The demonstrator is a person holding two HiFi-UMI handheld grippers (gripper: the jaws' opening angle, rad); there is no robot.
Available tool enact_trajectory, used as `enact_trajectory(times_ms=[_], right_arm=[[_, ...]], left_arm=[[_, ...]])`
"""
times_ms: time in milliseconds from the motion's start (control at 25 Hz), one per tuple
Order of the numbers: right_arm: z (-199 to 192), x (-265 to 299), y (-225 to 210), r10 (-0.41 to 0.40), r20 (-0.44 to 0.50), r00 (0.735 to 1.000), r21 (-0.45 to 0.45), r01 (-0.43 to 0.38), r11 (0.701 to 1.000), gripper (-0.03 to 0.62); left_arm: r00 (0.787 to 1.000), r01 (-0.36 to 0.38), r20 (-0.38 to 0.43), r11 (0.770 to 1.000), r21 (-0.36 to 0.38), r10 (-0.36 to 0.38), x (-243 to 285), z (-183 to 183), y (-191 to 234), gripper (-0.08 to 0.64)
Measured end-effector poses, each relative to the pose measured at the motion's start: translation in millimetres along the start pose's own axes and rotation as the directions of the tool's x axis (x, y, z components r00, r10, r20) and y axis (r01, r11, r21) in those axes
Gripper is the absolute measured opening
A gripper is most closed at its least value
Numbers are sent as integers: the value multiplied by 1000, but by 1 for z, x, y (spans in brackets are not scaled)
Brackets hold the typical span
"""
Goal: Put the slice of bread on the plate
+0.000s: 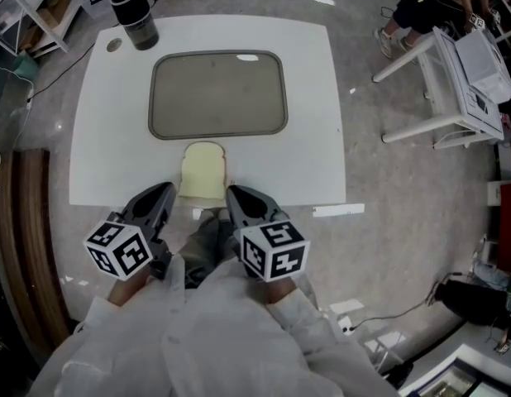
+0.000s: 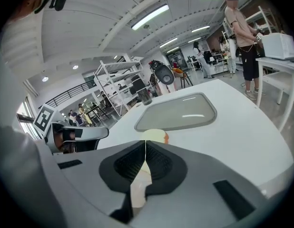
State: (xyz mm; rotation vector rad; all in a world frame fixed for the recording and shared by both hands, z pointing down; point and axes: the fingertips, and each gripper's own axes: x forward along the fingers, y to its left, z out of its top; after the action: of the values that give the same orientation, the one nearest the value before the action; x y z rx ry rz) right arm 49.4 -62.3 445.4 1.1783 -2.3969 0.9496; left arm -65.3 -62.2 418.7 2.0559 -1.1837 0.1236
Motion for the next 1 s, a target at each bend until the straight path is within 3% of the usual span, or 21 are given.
enact_trajectory(times_ms=[240, 560, 1000], right_arm=[[-9, 4, -8, -12, -31, 999, 12, 12, 1000, 14], [-33, 12, -13, -22, -94, 995, 42, 26, 999, 15], [-36, 24, -38, -54, -102, 993, 102, 65, 993, 17]], left_arm=[[993, -65, -102, 998, -14, 63, 5, -24, 20, 9], [976, -102, -199, 992, -73, 85, 13, -50, 44, 9], [964, -104, -258, 987, -120, 71, 43, -58, 62, 11]])
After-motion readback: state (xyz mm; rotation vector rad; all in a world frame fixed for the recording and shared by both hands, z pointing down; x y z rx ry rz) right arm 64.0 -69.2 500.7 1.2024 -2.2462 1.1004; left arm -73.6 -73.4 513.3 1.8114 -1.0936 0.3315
